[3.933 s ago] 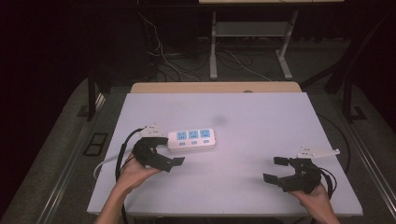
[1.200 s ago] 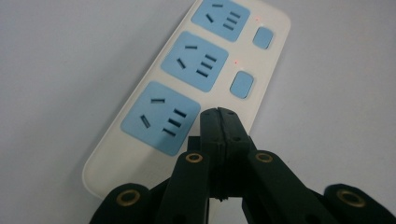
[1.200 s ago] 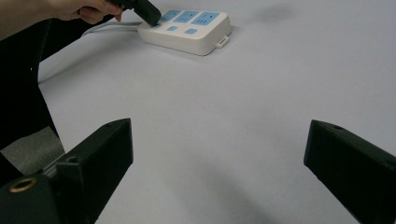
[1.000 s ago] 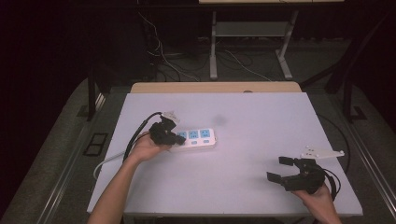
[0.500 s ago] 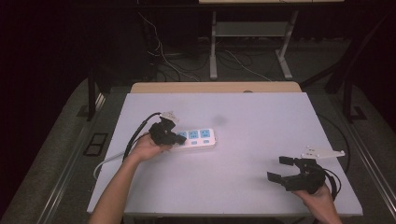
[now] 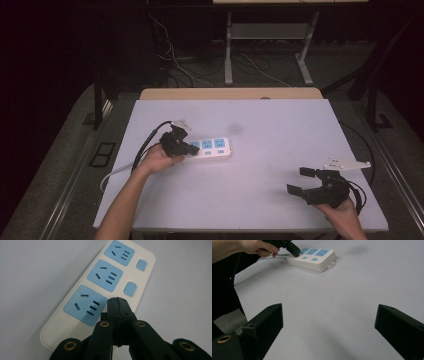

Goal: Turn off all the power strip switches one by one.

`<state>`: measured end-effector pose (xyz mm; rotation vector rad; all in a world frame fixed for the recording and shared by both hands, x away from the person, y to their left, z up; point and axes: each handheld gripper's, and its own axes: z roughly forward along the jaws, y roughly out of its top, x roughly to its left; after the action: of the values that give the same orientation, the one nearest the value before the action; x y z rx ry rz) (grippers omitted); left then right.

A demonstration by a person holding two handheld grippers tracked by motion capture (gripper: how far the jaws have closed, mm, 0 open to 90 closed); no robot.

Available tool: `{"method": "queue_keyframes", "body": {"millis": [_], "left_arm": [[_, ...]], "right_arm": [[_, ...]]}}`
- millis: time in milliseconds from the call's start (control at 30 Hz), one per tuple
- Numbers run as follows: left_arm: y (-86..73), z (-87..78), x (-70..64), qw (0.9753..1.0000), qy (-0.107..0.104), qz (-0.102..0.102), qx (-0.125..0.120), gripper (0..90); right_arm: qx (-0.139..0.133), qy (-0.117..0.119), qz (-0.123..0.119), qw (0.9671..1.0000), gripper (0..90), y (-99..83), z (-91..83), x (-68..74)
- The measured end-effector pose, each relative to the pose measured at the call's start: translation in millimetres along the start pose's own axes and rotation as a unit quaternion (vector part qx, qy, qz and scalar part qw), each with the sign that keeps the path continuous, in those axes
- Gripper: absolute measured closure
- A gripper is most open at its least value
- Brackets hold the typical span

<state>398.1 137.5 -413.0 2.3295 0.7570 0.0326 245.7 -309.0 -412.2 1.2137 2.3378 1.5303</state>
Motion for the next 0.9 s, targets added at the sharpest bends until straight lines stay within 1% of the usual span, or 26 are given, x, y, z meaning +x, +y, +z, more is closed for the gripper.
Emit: {"method": "queue_keyframes", "body": {"millis": [200, 300, 367, 400, 433, 467, 633, 733, 900], "left_arm": [[1.7, -0.1, -3.0, 0.9999, 0.011, 0.003, 0.007, 89.9], [2.2, -0.2, -4.3, 0.9999, 0.012, 0.006, 0.010, 89.9], [2.5, -0.3, -4.7, 0.9998, 0.013, 0.007, 0.011, 89.9], [2.8, -0.8, -4.6, 0.9998, 0.009, 0.011, 0.012, 89.9], [3.7, -3.2, -4.4, 1.0000, 0.003, 0.007, 0.001, 89.8], [4.7, -3.4, -4.7, 0.9998, 0.012, 0.010, 0.012, 89.7], [3.8, -7.1, -4.3, 0.9997, 0.015, 0.010, 0.017, 89.7], [3.6, -11.5, -3.7, 0.9999, 0.015, 0.006, 0.006, 89.7], [8.0, -17.4, -5.5, 0.9998, 0.015, 0.012, 0.003, 89.7]], "right_arm": [[-0.001, 0.000, -0.001, 1.0000, 8.0, 0.2, 0.2, 0.1], [-0.001, 0.000, 0.000, 1.0000, 7.9, 0.2, -0.2, 0.0], [-0.002, 0.000, 0.000, 1.0000, 8.0, 0.2, -0.5, -0.1], [-0.002, 0.000, 0.000, 1.0000, 7.9, 0.2, -0.5, -0.2], [-0.002, 0.000, 0.000, 1.0000, 8.0, 0.3, -0.4, -0.3], [-0.003, 0.000, -0.001, 1.0000, 7.9, 0.5, -0.3, -0.1], [-0.008, 0.000, -0.003, 1.0000, 7.9, 1.0, -2.0, 0.0], [-0.010, -0.001, -0.002, 1.0000, 8.0, 0.8, -2.6, -0.9], [-0.009, -0.001, -0.002, 1.0000, 7.9, 0.8, -2.5, -1.0]]}}
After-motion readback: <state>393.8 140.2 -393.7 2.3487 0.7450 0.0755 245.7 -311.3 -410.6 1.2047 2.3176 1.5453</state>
